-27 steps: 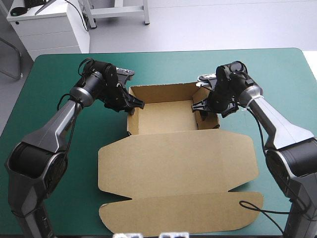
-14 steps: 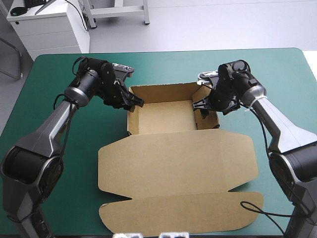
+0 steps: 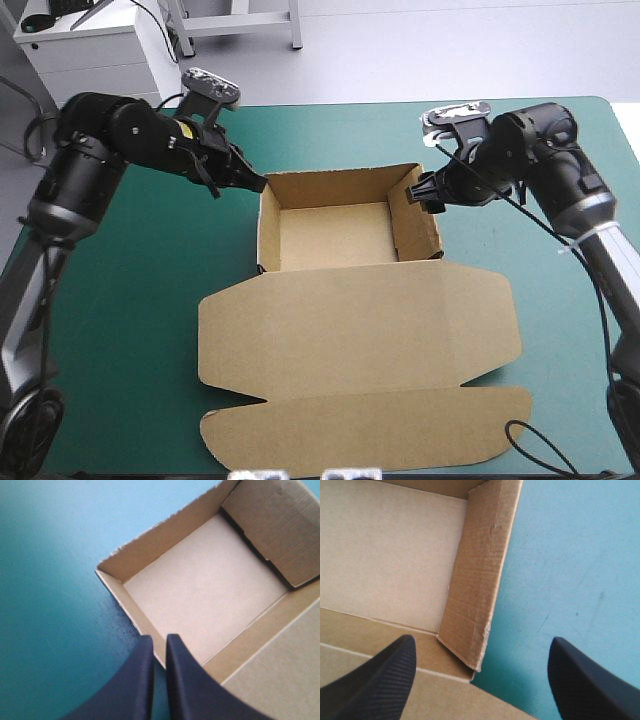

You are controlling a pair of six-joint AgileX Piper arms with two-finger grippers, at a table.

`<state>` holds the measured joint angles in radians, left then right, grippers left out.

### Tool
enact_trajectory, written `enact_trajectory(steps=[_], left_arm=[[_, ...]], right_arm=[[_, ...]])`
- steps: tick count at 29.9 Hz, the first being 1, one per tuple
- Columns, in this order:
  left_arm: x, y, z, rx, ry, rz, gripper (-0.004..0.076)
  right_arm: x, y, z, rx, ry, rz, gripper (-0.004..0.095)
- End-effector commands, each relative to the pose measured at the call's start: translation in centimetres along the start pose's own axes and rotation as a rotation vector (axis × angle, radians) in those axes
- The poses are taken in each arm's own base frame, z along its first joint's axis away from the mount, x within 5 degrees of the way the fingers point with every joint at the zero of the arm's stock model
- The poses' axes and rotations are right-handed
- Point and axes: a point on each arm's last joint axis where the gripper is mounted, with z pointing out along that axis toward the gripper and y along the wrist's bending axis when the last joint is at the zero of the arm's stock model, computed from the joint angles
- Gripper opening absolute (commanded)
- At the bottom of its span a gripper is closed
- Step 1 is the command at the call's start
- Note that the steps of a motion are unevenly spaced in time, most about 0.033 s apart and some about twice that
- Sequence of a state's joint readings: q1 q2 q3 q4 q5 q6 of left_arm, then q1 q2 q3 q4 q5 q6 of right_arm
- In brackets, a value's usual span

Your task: Fold the box

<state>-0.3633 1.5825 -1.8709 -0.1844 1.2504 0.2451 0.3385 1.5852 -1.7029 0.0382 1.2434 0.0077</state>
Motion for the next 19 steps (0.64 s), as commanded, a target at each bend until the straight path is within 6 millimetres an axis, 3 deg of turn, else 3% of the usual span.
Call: enact_trajectory(steps=[1, 6, 10, 14, 19], left_arm=[[0.6, -1.6, -7.0, -0.003, -0.136, 0.079, -0.0006], [2.3, -2.7, -12.6, -0.063, -0.25, 0.135, -0.0006], [4.4, -2.5, -15.5, -0.195, -0.27, 0.155, -0.0008], [7.5, -2.0, -16.1, -0.307, -0.21, 0.148, -0.0008], [12.7, -1.8, -14.3, -0.364, -0.071, 0.126, -0.0008]], right_arm=[[0.6, 0.0, -5.0, 0.008, -0.126, -0.025, 0.067], [1.2, 0.0, -7.0, 0.009, -0.175, -0.036, 0.0671], [1.5, 0.1, -7.6, 0.005, -0.19, -0.036, 0.067], [1.5, 0.1, -7.6, 0.005, -0.19, -0.036, 0.067], [1.5, 0.1, -7.6, 0.006, -0.19, -0.043, 0.067]])
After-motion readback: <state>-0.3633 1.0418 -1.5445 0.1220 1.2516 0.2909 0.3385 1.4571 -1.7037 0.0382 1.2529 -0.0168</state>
